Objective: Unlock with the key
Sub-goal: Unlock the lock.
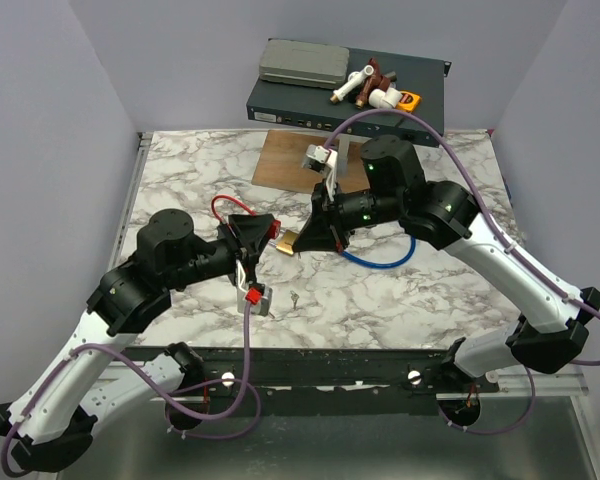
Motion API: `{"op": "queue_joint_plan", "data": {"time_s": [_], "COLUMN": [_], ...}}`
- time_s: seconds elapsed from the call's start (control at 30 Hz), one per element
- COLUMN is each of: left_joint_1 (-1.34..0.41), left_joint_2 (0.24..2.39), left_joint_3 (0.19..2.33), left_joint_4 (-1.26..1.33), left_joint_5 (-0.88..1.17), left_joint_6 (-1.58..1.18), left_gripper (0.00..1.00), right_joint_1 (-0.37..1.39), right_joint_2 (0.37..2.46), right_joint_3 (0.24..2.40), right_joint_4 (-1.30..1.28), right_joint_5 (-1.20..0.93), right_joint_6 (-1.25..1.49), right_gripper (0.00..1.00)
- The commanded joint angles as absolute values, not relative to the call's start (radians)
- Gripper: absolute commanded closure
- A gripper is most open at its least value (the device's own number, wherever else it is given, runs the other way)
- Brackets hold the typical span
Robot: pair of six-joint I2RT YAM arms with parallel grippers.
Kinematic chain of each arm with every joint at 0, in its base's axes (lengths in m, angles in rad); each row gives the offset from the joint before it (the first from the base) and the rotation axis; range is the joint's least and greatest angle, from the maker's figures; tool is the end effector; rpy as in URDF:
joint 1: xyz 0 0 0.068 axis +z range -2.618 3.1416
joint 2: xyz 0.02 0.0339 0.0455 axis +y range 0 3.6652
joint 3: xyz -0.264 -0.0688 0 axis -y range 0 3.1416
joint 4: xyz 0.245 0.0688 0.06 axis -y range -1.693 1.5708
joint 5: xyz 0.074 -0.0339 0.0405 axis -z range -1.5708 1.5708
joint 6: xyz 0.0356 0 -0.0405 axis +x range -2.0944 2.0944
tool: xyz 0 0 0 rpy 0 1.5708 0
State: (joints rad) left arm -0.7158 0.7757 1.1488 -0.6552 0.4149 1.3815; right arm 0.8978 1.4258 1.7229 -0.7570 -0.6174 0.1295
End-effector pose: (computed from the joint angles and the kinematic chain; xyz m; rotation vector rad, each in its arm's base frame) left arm 0.0963 -0.1028 0.4139 1.7085 0.6535 0.0841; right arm 0.1652 0.2403 0.4581 -1.1932 1.8231 1.2454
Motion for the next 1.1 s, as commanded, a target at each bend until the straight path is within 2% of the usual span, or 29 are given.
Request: {"op": "queue_joint_plan", "data": {"time_s": [0.0,1.07], "left_joint_1": [-0.724,-0.732], "left_joint_2": [0.741,0.726], "left_joint_3": [1.165,1.165], "left_joint_4": [-0.664,-0.65], "left_joint_5": [0.472,0.488], "left_joint_6": [1.401,1.362], "left_gripper": [1.0,1.0], "right_joint_1": [0.902,0.904], "right_joint_2": [1.431,1.458], "right_joint_3": [1.741,1.723], "right_joint_4": [-0.736,-0.657], "right_joint_5": [-0.577,-0.655], "right_joint_6": [0.14,0.155], "right_gripper": [0.99,0.99]}}
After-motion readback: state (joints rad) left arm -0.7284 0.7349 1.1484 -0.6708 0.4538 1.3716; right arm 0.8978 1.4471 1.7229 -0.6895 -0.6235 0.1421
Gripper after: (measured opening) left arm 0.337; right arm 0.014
